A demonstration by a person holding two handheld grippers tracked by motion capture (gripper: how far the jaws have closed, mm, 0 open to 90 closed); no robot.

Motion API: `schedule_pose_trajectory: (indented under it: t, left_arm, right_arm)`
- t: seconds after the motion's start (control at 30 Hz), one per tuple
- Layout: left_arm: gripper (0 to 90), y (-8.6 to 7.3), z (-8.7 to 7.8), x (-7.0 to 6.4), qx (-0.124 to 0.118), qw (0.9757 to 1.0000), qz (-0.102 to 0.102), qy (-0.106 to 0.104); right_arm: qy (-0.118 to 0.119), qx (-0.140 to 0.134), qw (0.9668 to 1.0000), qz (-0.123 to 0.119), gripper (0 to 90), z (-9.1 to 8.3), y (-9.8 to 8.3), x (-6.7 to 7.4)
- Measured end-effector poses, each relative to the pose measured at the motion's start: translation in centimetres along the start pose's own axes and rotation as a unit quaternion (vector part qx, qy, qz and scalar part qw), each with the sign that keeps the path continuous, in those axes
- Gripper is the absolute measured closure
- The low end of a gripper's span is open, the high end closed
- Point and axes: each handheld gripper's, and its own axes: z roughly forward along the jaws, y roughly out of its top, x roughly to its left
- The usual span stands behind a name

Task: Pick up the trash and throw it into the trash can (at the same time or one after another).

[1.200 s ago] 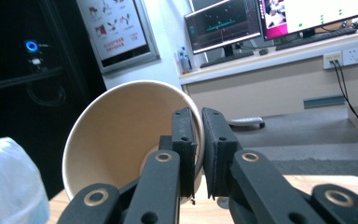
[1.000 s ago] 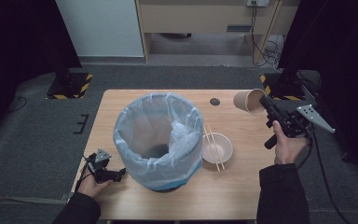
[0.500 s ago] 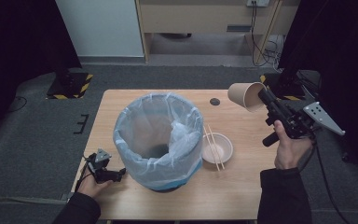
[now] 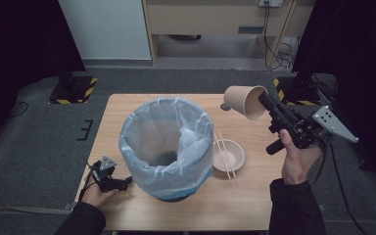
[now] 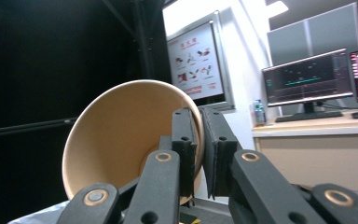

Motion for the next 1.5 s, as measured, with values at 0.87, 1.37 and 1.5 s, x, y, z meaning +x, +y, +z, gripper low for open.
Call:
schedule_pose_trajectory:
  t: [0.87,1.37,1.5]
  left_arm:
    - [0.0,0.0,0.0,0.0,0.0,1.0,0.0,0.0]
    - [0.0,0.0,0.0,0.0,0.0,1.0,0.0,0.0]
    - [0.0,0.0,0.0,0.0,0.0,1.0,-0.001,0.0]
  right_arm:
    - [0.107,0.061,0.9924,-0.003,84.5,5.7,-2.2,6.4]
    - [0.13,0.123,0.9839,-0.001,78.2,9.2,-4.5,8.2]
    - [0.13,0.138,0.9818,-0.005,68.0,9.5,-4.8,8.1]
